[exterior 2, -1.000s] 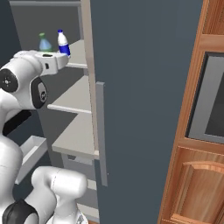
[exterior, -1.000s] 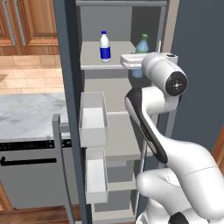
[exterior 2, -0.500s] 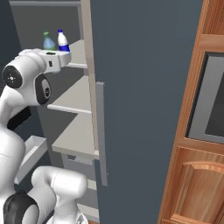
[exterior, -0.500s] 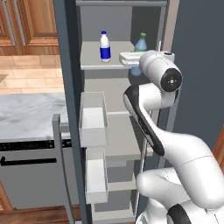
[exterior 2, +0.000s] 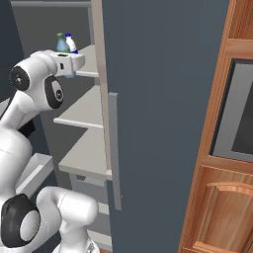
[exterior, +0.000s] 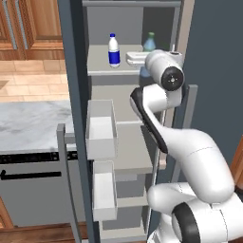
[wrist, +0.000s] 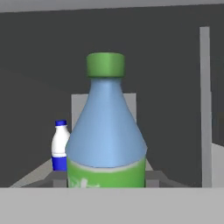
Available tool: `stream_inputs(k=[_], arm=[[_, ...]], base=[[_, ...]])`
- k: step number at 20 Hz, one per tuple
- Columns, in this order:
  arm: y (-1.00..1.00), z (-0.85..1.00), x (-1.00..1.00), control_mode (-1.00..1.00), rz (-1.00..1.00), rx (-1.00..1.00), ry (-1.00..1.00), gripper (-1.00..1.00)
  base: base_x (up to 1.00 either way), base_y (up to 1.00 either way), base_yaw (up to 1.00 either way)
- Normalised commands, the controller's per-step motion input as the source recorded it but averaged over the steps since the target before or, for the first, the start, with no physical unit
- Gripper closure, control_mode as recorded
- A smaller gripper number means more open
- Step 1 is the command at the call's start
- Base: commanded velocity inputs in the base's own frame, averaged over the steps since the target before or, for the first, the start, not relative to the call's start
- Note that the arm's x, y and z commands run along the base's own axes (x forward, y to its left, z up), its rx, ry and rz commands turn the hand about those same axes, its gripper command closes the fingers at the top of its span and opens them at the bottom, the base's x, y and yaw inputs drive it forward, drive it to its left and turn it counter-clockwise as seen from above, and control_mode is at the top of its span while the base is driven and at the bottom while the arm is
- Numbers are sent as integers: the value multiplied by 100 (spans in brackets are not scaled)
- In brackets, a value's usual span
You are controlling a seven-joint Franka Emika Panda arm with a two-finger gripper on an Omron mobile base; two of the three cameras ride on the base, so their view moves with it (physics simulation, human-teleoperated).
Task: Take the bottled waters from the counter and place them in the freezer to freeze. Close the freezer door after placing the bottles.
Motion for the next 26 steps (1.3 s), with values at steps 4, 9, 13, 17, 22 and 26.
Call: stream_inputs(k=[4,9,13,17,22,26], arm=[[0,0,37,-100,-5,0,4,100],[0,0,33,-100,-1,0,8,100],[-3,-5,34,-100,0,0,9,100],[-16,0,28,-100,0,1,5,100],[-16,-4,10,-100,0,0,1,100],[-11,0,0,-100,0,0,0,100]], base=[[0,0,0],[0,0,0],[0,0,0],[0,0,0],[0,0,0],[0,0,0]])
